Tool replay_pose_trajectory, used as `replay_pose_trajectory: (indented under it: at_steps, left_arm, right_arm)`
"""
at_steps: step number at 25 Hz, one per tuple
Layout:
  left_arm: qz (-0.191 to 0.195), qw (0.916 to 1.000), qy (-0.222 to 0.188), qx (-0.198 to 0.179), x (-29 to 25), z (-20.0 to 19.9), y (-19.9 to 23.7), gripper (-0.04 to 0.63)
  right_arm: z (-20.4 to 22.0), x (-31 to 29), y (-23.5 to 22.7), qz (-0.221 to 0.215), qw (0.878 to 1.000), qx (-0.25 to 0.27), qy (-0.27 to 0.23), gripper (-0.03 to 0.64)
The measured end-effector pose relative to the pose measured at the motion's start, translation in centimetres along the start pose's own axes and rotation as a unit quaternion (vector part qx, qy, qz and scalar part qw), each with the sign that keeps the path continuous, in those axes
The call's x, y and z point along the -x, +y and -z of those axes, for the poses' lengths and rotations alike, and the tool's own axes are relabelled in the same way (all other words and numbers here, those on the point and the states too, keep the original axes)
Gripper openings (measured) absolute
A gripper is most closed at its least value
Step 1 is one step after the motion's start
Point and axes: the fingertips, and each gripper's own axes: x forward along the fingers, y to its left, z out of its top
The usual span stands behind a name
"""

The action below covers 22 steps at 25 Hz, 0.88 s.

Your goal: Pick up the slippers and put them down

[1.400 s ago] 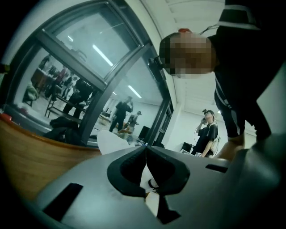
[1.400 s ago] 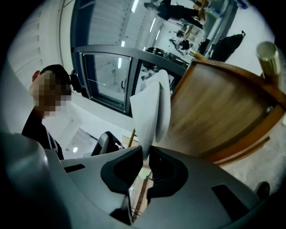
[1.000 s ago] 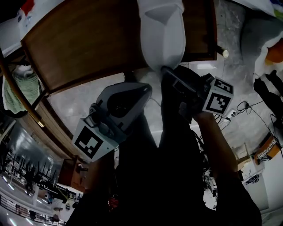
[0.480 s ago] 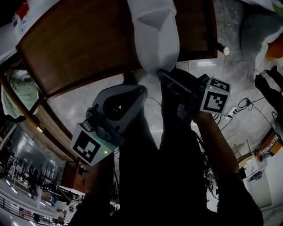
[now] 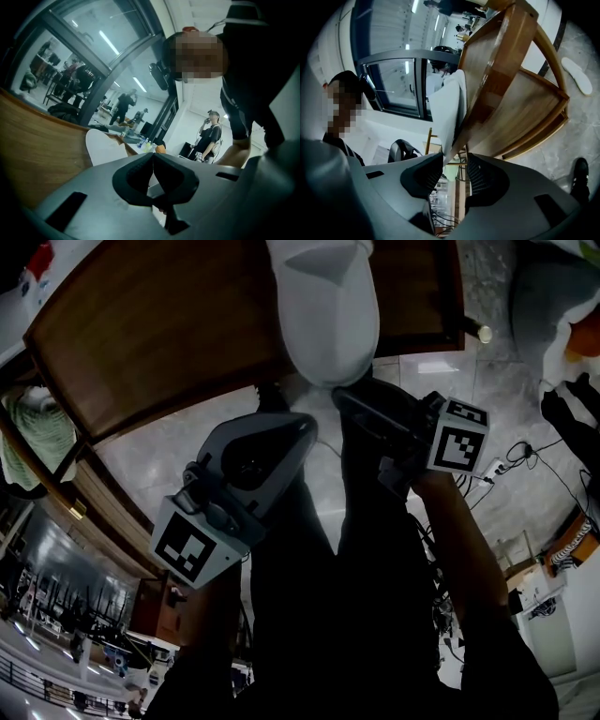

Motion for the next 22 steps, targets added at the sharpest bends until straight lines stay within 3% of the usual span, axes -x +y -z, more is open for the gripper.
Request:
replay_pose_trajectory:
  at_steps: [4,9,11,13,15,19,21,22]
  left_arm:
    - [0.001,0.9999,0.0,-0.011,0.2,-0.3,-0.4,0.012]
    - [0.002,0.9994,-0.009,-0.033,0.5,-3.5,-2.0,0.012]
    - [0.004,0.9991,-0.011,-0.04,0.9,-5.6,-3.5,0.012]
    - [0.009,0.9981,-0.017,-0.058,1.1,-8.0,-4.9,0.012]
    - [0.014,0.9954,-0.033,-0.089,1.0,-11.2,-5.6,0.012]
    - [0.019,0.9889,-0.067,-0.132,1.8,-18.2,-8.5,0.012]
    - [0.025,0.9884,-0.067,-0.134,2.5,-20.6,-10.9,0.012]
    - [0.031,0.9882,-0.061,-0.137,2.6,-21.4,-12.0,0.012]
  right_arm:
    - [0.2,0.4,1.2,-0.009,1.0,0.012,0.006,0.138]
    - [0.9,2.6,5.8,-0.012,0.997,0.072,0.031,0.137]
    - [1.2,3.8,9.2,-0.018,0.993,0.114,0.036,0.131]
    - [0.6,4.5,13.3,-0.029,0.981,0.187,0.036,0.11]
    - [-1.7,4.5,17.8,-0.04,0.956,0.288,0.021,0.072]
    - [-4.8,5.5,27.8,-0.056,0.885,0.463,-0.009,0.053]
    - [-4.7,6.7,32.6,-0.06,0.841,0.538,-0.018,0.046]
    - [-4.5,7.3,34.8,-0.06,0.813,0.579,-0.023,0.043]
